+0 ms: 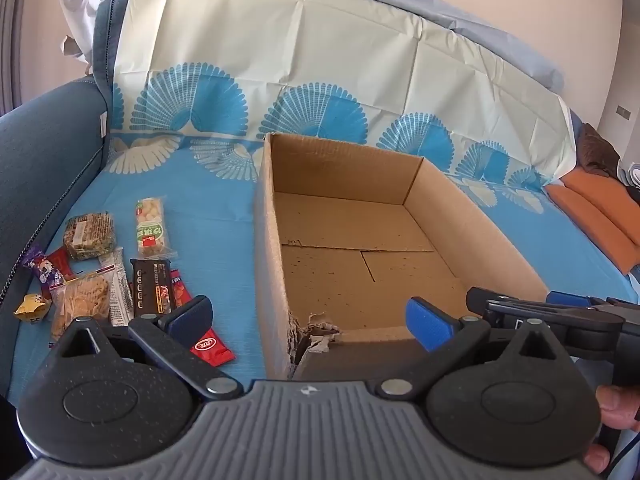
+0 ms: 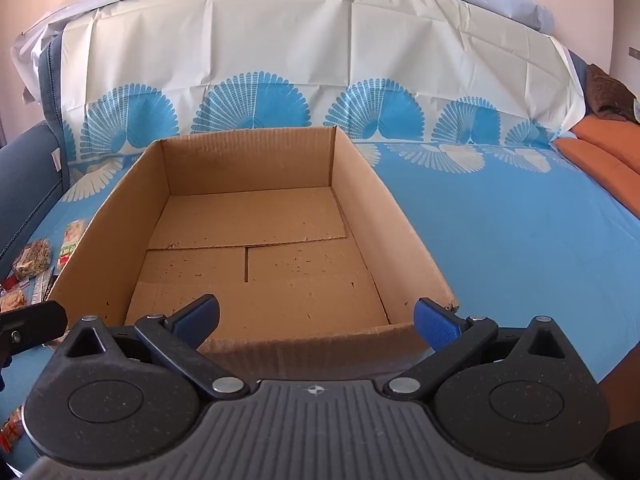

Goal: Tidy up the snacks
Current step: 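Grasp the small red-and-gold snack packet with the left tool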

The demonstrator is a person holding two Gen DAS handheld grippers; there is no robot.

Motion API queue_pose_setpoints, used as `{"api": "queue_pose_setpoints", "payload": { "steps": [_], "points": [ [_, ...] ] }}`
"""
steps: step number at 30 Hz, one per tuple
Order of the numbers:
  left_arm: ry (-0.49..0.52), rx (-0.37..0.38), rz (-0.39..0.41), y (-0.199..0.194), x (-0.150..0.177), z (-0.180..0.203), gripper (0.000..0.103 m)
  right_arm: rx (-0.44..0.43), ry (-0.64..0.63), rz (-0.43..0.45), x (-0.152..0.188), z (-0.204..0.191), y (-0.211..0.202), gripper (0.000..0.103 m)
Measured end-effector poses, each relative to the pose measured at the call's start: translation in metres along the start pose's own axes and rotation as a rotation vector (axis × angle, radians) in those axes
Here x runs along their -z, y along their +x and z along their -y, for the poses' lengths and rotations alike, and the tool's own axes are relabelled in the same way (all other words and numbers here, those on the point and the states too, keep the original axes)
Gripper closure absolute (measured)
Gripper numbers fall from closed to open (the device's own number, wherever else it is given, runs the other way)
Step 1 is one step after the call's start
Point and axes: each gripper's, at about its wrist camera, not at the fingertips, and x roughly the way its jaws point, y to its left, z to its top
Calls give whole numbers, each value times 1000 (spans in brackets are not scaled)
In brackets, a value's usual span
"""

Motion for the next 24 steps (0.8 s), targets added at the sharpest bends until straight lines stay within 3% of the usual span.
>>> {"api": "queue_pose_setpoints", "payload": {
  "steps": [22, 23, 24],
  "points": [
    [50, 19, -28, -6, 6, -9, 1, 2, 38, -11, -2, 5, -3, 1],
    [63, 6, -18, -8, 5, -12, 3, -3, 46, -9, -3, 6, -3, 1],
    [66, 0, -18, -10, 4, -15, 13, -9, 52, -5, -4, 6, -4, 1]
  ]
}}
